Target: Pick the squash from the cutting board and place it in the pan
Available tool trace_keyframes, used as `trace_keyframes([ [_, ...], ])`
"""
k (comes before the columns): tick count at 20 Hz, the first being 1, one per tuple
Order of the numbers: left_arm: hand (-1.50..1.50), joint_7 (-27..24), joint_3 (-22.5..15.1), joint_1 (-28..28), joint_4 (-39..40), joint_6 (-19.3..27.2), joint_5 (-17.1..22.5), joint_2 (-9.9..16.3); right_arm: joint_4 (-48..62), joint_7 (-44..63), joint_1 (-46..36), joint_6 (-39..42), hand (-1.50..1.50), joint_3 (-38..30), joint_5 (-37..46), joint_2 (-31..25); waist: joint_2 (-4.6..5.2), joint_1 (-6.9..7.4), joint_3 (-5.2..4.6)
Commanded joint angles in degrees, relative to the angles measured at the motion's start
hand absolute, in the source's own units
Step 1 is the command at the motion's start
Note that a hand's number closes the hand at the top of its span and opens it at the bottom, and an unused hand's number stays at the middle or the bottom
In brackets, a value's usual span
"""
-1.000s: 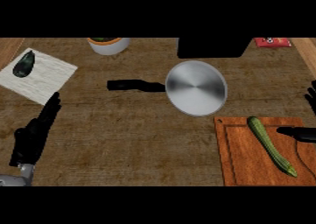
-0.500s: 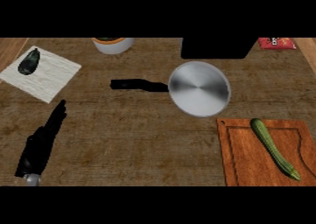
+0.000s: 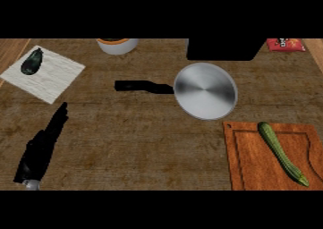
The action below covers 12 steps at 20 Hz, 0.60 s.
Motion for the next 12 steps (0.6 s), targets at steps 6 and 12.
trace_keyframes([
  [6,0.00,-0.63,2.56,3.28,-3.14,-2.73,-0.11,0.23,0.12,17.57,-12.11,7.98,-1.50,5.35,0.56,3.68,0.05,0.66,0.01],
  [12,0.00,0.72,3.48,-1.18,1.19,-2.76,-2.84,-2.23,-3.22,19.88,-10.41,10.71,-1.50,9.06,6.16,7.07,0.03,-0.39,0.02],
])
